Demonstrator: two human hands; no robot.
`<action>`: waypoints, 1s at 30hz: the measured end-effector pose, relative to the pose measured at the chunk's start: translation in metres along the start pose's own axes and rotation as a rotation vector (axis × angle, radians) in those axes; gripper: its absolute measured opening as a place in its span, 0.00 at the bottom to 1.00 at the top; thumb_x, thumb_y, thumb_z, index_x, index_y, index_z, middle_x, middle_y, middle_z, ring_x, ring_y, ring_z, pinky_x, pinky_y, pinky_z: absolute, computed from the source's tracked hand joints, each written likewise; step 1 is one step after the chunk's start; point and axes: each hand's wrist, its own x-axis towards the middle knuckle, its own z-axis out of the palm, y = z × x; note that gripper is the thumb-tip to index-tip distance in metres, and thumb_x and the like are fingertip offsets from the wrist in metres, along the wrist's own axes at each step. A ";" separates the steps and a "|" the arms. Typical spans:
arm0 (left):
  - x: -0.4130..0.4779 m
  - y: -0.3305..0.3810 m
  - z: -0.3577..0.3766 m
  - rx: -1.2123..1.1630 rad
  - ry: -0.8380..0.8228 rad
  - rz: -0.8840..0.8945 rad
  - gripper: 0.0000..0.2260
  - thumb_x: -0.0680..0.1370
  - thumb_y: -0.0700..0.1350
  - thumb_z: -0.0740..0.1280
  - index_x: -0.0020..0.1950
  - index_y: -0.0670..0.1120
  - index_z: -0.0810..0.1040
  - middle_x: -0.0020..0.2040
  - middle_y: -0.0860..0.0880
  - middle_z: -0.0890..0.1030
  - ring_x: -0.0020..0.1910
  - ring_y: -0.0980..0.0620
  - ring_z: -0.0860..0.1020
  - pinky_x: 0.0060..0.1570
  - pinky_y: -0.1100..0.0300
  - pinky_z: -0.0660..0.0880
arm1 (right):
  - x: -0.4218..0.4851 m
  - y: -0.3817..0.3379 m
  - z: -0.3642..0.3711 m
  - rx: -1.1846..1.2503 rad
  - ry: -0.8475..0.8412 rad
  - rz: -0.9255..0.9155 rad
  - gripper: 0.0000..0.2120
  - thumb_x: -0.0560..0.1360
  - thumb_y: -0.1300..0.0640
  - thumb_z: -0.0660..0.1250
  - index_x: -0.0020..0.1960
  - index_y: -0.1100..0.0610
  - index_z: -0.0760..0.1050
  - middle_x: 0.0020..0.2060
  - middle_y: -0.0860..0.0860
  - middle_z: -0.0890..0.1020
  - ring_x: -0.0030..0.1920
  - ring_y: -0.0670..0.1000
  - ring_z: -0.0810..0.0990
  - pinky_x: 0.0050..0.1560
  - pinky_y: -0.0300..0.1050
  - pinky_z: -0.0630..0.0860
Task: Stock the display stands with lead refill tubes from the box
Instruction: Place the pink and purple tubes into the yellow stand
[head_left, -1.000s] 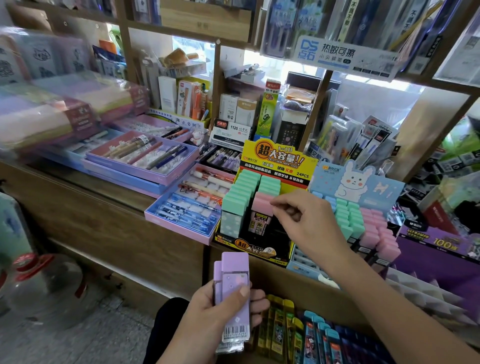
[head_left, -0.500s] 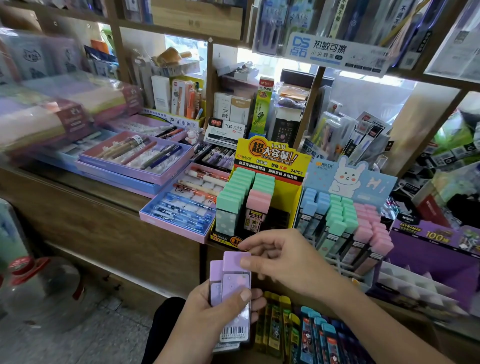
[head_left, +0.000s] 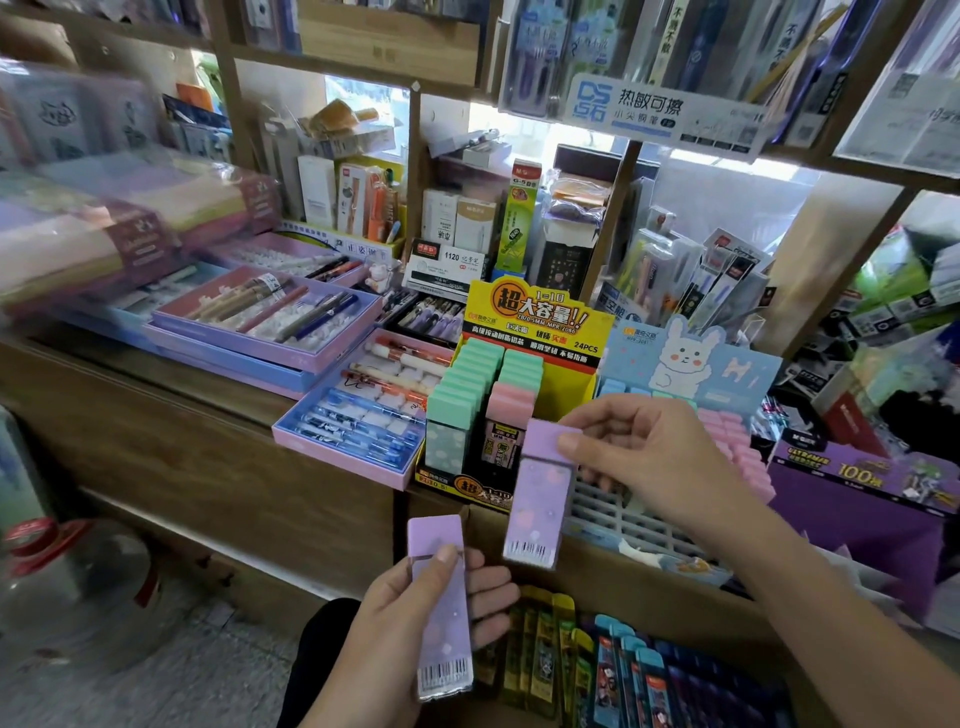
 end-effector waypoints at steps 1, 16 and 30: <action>0.000 0.001 0.000 -0.011 -0.004 -0.006 0.19 0.72 0.46 0.68 0.55 0.33 0.81 0.52 0.31 0.84 0.50 0.33 0.85 0.42 0.43 0.84 | 0.003 -0.002 -0.005 -0.011 0.032 -0.010 0.04 0.74 0.62 0.77 0.47 0.55 0.85 0.38 0.54 0.87 0.33 0.49 0.83 0.34 0.39 0.81; -0.006 0.005 0.002 -0.015 -0.005 -0.038 0.19 0.72 0.45 0.67 0.57 0.32 0.80 0.51 0.31 0.84 0.49 0.34 0.85 0.44 0.43 0.84 | 0.058 0.002 -0.017 -0.533 0.272 -0.134 0.03 0.75 0.62 0.76 0.45 0.55 0.83 0.35 0.51 0.84 0.35 0.50 0.83 0.41 0.37 0.78; -0.001 0.004 -0.001 -0.013 -0.011 -0.038 0.20 0.71 0.45 0.68 0.57 0.32 0.80 0.51 0.30 0.84 0.49 0.34 0.85 0.41 0.46 0.85 | 0.067 0.011 -0.015 -0.647 0.226 -0.110 0.05 0.74 0.59 0.78 0.50 0.54 0.86 0.37 0.43 0.81 0.37 0.40 0.76 0.42 0.36 0.74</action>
